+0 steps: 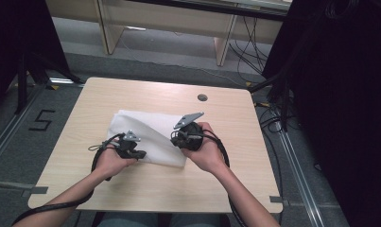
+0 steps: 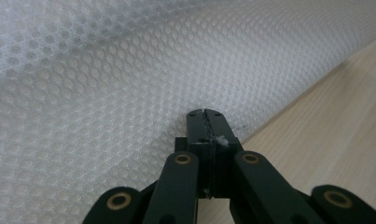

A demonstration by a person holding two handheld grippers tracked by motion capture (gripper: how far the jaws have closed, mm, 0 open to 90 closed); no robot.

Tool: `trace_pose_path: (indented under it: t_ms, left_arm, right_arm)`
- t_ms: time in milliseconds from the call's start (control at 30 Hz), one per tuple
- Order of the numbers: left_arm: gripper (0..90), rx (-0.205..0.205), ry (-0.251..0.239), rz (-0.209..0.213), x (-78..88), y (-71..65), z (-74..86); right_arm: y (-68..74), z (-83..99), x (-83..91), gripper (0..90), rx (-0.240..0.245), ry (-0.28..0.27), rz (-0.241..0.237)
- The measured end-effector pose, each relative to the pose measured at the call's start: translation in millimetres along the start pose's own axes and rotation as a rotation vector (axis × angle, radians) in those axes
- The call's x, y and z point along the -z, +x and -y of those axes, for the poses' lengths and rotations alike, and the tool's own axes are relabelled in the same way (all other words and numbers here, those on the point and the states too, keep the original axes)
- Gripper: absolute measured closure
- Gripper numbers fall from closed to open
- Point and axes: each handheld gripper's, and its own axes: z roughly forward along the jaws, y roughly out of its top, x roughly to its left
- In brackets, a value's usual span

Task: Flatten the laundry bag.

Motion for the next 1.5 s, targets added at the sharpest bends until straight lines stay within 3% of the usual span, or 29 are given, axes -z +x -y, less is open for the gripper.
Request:
trace_pose_path:
  t_ms: [67, 133, 200, 300, 433, 567, 600, 700, 733, 800, 867, 900, 933, 967, 1000, 1067, 1233, 1333, 1400, 1467, 1500]
  left_arm:
    - [89.5, -0.002, -0.004, -0.01, -1.2, 0.0, -1.0]
    - [89.5, 0.002, -0.004, -0.005, -1.8, 0.0, -1.0]
    - [89.4, -0.003, -0.005, -0.004, -0.1, -1.0, -0.5]
    - [89.4, 0.0, -0.011, 0.013, 4.8, -5.1, 0.9]
    - [89.4, -0.01, -0.013, 0.093, 10.1, -20.2, 3.5]
    - [89.3, -0.038, -0.014, 0.118, 0.8, -34.6, -1.2]
    - [89.3, -0.03, -0.018, 0.117, -2.9, -37.2, -2.7]
    - [89.3, -0.041, -0.004, 0.106, -12.2, -39.0, -6.7]
    - [89.3, -0.062, 0.001, 0.099, -14.1, -37.9, -8.0]
    - [89.3, -0.04, -0.003, 0.092, -19.5, -37.5, -10.0]
    - [89.4, -0.032, -0.01, 0.097, -21.6, -36.8, -12.8]
    - [89.4, -0.028, -0.01, 0.098, -22.1, -36.0, -14.7]
    - [89.4, -0.026, -0.017, 0.092, -22.6, -35.5, -16.4]
    - [89.4, -0.042, -0.021, 0.092, -23.4, -33.8, -18.0]
    - [89.4, -0.033, -0.022, 0.091, -24.7, -33.4, -18.9]
    - [89.4, -0.034, -0.022, 0.083, -26.7, -31.5, -20.4]
    - [89.4, -0.034, -0.034, 0.075, -24.1, -31.4, -20.8]
    - [89.5, -0.053, -0.024, 0.1, -18.7, -41.2, -17.9]
    - [89.5, -0.073, -0.01, 0.105, -19.6, -45.7, -18.0]
    - [89.5, -0.078, -0.009, 0.101, -23.5, -45.7, -20.5]
    - [89.6, -0.06, -0.02, 0.099, -25.4, -46.0, -21.1]
  right_arm:
    - [2.7, 1.1, -0.7, 89.8, -0.027, 0.006, 0.018]
    - [3.4, 1.7, -1.4, 89.8, -0.009, 0.004, -0.001]
    - [3.0, 2.0, -2.0, 89.8, 0.0, 0.002, 0.009]
    - [5.1, 1.8, -1.8, 89.8, -0.013, 0.013, -0.004]
    - [5.5, 1.1, -3.6, 89.8, 0.028, 0.004, -0.012]
    - [5.7, -1.3, -4.3, 89.8, 0.015, 0.01, -0.003]
    - [6.6, -2.1, -4.0, 89.8, 0.004, 0.014, -0.008]
    - [5.8, -3.7, -5.2, 89.8, 0.038, 0.002, -0.008]
    - [7.0, -4.1, -4.4, 89.8, 0.014, 0.016, -0.01]
    - [3.2, -6.7, -6.5, 89.8, 0.046, 0.003, -0.02]
    - [2.1, -8.7, -7.1, 89.8, 0.02, 0.013, 0.002]
    - [1.8, -10.1, -7.2, 89.8, 0.01, 0.018, 0.0]
    - [-0.7, -11.6, -8.7, 89.8, 0.038, 0.008, 0.0]
    - [0.8, -12.6, -9.5, 89.8, 0.0, 0.013, -0.002]
    - [-0.4, -13.7, -9.3, 89.8, 0.014, 0.017, 0.001]
    - [0.1, -15.5, -10.4, 89.7, -0.009, 0.029, -0.003]
    - [-2.9, -16.3, -13.8, 89.7, 0.018, 0.014, 0.001]
    - [-3.2, -14.8, -14.5, 89.7, -0.003, 0.013, 0.004]
    - [-5.7, -14.6, -14.7, 89.7, 0.024, 0.01, 0.0]
    - [-6.5, -14.7, -14.8, 89.8, 0.024, 0.009, -0.011]
    - [-6.3, -14.7, -15.0, 89.8, 0.028, 0.009, -0.009]
